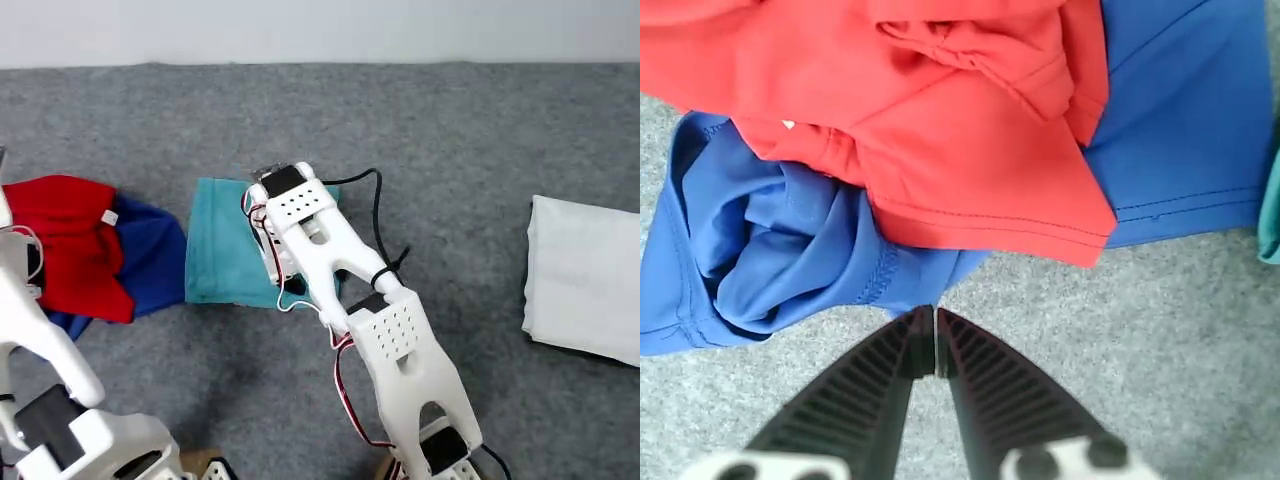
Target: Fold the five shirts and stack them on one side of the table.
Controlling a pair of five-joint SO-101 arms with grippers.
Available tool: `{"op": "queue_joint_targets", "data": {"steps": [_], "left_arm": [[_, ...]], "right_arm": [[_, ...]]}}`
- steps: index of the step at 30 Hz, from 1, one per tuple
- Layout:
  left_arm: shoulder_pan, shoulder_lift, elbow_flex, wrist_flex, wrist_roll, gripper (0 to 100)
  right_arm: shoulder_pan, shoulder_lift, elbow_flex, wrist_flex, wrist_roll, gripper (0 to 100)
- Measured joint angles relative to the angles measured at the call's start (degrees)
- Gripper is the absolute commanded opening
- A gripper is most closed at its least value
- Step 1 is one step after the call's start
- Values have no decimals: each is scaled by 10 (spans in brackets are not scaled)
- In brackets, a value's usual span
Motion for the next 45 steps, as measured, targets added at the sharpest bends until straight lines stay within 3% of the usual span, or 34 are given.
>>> {"op": "queue_joint_targets", "data": {"steps": [2,5,15,19,25,28,30,34,39,45], "left_arm": [[0,0,0,0,0,15],[0,0,0,0,0,15],[0,0,0,0,0,15],[0,0,0,0,0,15],[0,0,0,0,0,15],[0,0,0,0,0,15],[0,0,0,0,0,15],[0,0,0,0,0,15],[0,0,0,0,0,15],[0,0,0,0,0,15]], "right_arm": [[12,0,0,0,0,6],[36,-1,0,0,11,9],[131,-65,45,1,172,9],[218,-118,113,1,301,9],[389,-136,106,-13,600,9],[428,-136,78,-69,728,9],[431,-136,64,-125,773,9],[404,-136,59,-224,793,9],[347,-136,59,-263,796,14],[340,-133,47,-241,721,195]]}}
